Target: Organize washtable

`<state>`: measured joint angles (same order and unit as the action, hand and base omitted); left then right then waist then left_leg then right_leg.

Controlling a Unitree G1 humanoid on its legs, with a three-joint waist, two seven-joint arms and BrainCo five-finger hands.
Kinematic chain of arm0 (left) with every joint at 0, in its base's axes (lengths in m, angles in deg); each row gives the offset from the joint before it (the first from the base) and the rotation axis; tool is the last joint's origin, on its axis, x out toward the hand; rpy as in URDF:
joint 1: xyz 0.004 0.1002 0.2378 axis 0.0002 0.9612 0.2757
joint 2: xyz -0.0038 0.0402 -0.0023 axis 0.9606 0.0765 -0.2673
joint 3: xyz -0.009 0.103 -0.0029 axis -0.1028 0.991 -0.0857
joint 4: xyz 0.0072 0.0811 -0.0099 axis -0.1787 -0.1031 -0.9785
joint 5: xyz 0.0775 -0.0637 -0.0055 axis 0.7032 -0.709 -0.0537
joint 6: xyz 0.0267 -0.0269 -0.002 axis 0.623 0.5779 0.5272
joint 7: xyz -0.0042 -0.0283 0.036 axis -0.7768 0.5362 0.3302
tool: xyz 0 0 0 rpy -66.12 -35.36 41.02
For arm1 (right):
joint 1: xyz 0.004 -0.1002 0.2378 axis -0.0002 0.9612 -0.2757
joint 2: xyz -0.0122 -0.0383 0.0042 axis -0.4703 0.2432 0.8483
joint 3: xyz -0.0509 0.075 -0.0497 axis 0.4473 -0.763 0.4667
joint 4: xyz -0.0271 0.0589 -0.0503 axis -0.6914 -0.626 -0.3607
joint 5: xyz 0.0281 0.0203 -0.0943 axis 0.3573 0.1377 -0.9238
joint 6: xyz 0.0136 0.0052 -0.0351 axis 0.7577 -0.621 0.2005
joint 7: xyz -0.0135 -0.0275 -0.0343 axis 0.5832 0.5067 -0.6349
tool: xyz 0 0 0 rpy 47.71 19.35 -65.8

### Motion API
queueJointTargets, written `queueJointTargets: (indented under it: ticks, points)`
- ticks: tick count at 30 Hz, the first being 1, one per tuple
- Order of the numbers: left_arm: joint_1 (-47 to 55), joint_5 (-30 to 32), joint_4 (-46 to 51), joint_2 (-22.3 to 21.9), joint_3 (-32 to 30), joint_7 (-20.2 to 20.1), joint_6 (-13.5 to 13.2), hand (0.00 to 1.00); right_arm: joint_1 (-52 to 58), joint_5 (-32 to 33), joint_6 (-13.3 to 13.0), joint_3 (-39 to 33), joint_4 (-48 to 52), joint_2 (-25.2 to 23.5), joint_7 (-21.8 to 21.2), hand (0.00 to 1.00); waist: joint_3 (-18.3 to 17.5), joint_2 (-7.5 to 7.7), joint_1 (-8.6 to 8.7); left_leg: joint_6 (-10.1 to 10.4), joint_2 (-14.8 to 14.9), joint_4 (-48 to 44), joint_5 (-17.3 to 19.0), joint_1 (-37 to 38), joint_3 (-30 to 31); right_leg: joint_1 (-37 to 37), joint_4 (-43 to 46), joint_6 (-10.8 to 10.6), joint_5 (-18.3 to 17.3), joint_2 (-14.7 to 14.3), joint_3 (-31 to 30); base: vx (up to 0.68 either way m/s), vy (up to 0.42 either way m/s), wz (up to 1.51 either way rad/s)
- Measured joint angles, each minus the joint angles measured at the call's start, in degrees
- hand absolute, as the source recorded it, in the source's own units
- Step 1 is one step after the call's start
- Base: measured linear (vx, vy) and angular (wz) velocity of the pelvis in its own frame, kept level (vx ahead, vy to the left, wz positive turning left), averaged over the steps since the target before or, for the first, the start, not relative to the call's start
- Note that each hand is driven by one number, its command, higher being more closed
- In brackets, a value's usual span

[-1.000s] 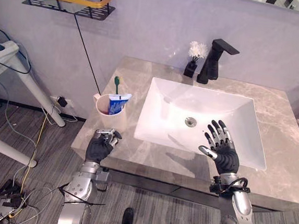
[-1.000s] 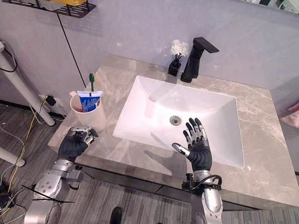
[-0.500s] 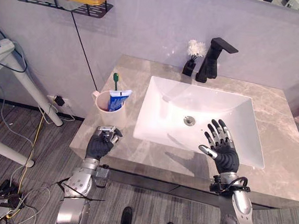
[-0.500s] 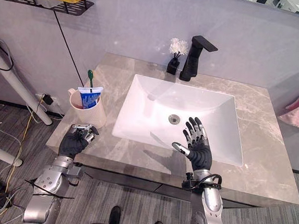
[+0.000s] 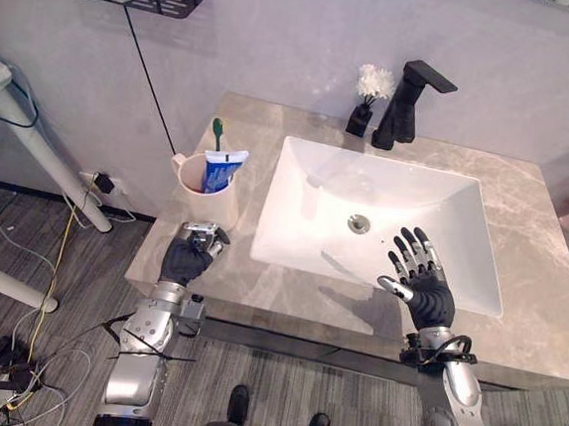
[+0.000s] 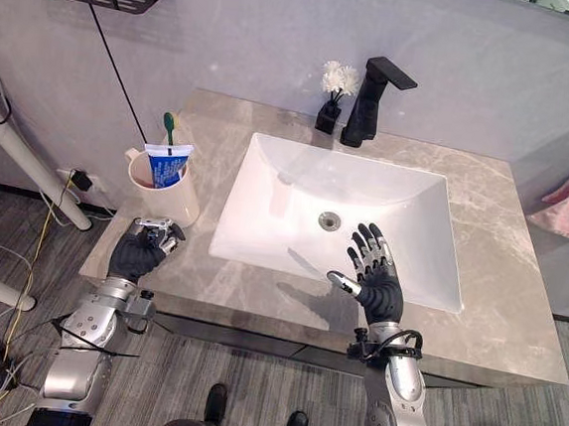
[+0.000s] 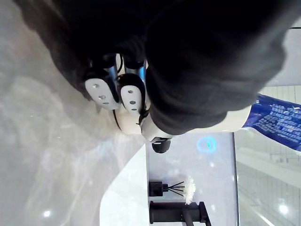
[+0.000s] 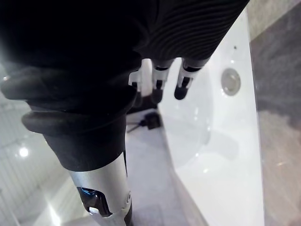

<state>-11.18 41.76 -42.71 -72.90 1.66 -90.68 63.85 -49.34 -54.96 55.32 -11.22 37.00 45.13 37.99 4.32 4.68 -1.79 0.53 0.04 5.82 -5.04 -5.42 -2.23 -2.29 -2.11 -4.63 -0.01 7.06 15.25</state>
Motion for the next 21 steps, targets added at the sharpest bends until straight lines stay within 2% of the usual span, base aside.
queueJointTargets:
  ticks: [5,21]
  points:
    - [-1.9,1.1,-1.6,1.3,-0.6,-0.2,0.1,1.0,-0.2,0.6,0.0,0.1,0.0,0.0,-0.1,0.0,0.0,-0.01,0.89,0.0,0.0,-0.1,0.0,0.0,-0.2,-0.1,0.0,0.0,0.0,0.0,-0.2,0.0,0.0,-0.01]
    - [-9.6,3.3,-7.1,5.9,1.2,-0.4,0.4,1.0,-1.0,1.2,0.1,0.2,0.0,1.4,-1.1,0.0,0.8,-0.1,1.18,-0.3,0.0,0.0,0.0,-0.3,-1.2,-0.9,0.0,0.0,0.4,0.0,-1.2,0.0,0.002,-0.03]
